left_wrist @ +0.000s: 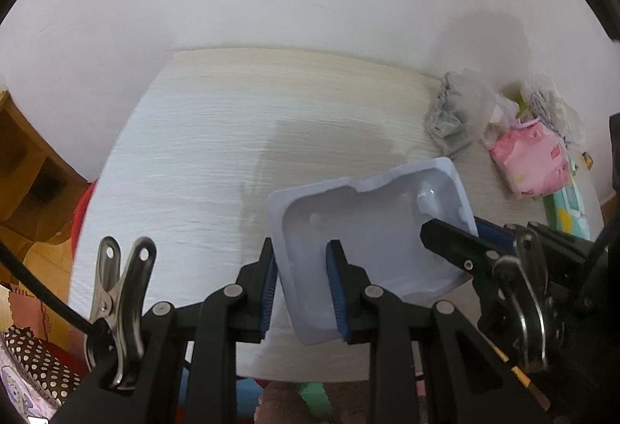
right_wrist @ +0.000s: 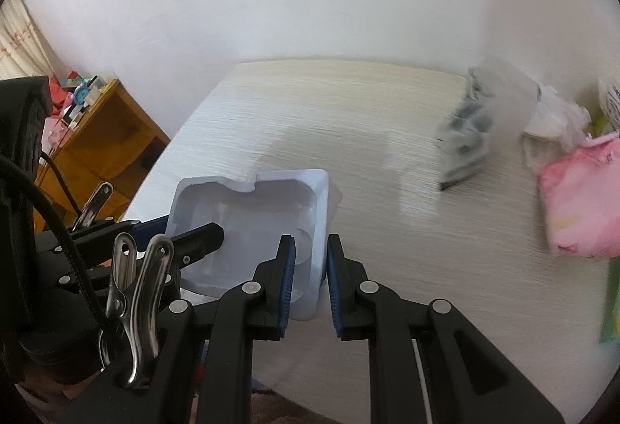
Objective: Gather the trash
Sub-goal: 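Lift and carry the white tray with both tools over the red bucket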
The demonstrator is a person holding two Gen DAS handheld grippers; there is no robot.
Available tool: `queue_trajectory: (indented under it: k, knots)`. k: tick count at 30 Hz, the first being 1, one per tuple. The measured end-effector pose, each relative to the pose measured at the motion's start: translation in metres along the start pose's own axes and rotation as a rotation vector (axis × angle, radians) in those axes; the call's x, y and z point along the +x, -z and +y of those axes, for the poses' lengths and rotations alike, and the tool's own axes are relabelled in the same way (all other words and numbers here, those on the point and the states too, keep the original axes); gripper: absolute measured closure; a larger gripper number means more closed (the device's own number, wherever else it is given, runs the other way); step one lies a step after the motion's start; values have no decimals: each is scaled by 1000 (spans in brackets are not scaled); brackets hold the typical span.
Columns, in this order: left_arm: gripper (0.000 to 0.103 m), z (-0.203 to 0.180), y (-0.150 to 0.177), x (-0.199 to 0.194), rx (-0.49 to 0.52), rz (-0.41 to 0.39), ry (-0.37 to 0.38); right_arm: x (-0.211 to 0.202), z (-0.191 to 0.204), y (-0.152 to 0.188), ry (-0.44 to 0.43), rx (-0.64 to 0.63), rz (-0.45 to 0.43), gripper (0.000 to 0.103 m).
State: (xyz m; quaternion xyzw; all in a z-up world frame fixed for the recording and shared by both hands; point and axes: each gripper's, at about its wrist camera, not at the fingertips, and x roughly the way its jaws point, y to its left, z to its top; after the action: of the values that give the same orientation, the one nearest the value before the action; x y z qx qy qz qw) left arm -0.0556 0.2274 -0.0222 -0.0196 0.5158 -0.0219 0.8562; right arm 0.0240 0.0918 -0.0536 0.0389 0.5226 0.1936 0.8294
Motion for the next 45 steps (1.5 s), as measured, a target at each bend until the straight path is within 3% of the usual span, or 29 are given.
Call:
queue_trajectory:
  k: [22, 45]
  knots:
    - [77, 144, 17, -42, -46, -62, -9, 22, 159, -10, 3, -61, -38, 85]
    - [77, 262, 19, -57, -288, -77, -137, 74, 258, -48, -119, -286, 29, 85]
